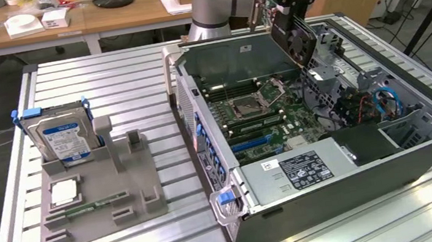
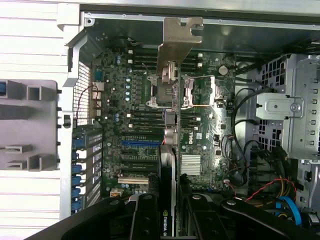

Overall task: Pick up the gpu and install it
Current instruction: 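Insert the gpu into the slot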

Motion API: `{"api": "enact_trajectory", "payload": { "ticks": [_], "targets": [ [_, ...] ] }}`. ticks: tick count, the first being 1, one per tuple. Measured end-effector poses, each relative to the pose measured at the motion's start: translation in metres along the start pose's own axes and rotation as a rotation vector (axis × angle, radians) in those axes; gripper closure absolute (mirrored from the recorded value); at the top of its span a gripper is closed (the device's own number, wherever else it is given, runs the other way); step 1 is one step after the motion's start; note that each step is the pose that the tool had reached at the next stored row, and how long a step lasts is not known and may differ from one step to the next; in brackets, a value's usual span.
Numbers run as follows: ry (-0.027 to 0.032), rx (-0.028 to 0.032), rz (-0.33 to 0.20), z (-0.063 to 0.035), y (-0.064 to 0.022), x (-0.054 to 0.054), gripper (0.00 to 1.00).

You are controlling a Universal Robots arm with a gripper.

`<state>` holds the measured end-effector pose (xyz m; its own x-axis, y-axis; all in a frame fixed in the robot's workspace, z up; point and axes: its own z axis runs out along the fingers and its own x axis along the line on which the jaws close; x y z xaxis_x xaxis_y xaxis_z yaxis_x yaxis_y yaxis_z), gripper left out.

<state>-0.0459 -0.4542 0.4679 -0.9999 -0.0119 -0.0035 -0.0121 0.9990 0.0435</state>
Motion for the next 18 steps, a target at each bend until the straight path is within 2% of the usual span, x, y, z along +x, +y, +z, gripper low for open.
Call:
{"api": "enact_trajectory", "payload": {
  "ticks": [8, 18],
  "targets": [
    [0.0002, 0.0, -0.005, 0.0, 0.0, 0.0, 0.74],
    [0.002, -0.0002, -0.046, 0.0, 0.0, 0.0, 0.74]
  ]
}}
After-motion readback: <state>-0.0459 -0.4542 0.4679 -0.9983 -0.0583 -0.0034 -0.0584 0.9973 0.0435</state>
